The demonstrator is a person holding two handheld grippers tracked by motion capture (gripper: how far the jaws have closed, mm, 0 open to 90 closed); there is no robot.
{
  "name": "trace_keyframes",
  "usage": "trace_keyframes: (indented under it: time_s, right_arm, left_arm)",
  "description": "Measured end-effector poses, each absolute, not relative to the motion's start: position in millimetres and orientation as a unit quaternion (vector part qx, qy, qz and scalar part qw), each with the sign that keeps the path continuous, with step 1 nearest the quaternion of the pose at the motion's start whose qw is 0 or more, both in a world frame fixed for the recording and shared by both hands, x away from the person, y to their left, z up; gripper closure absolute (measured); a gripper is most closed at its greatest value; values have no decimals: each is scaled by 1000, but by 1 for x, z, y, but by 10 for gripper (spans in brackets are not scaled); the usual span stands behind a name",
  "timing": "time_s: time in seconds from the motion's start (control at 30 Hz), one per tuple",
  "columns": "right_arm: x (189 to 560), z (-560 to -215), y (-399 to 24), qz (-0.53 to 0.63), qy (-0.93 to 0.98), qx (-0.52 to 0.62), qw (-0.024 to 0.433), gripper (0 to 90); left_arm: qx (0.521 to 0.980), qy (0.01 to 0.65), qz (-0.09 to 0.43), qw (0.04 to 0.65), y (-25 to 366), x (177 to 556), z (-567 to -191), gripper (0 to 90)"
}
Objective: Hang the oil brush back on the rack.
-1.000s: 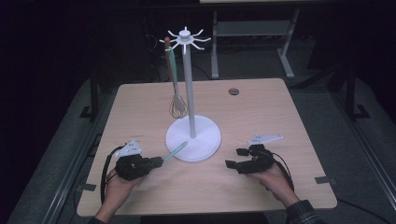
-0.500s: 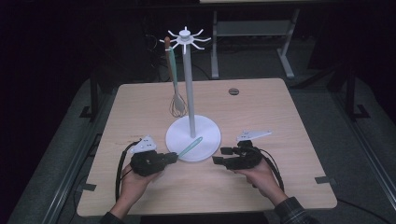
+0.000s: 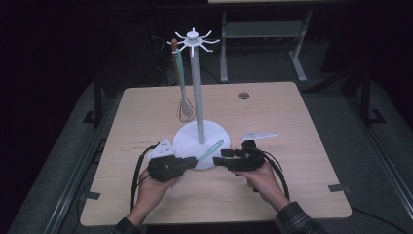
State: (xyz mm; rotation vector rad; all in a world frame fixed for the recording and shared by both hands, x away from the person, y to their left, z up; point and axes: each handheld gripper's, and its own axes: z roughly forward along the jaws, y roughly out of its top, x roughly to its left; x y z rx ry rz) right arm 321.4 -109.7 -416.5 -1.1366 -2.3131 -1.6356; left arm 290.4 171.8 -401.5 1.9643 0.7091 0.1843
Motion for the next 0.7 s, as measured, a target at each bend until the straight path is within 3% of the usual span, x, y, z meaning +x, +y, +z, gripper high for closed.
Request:
trace_keyframes:
  time_s: [0.37,0.7]
  right_arm:
    - [325,-416,-108,-551,-738,-386,58,509]
    - [326,-415,-108,-568,-724,-385,72,677]
  left_arm:
    - [811,284,72,507,153,289,-402,829]
    - [811,281,88,505,147,292,-403,828]
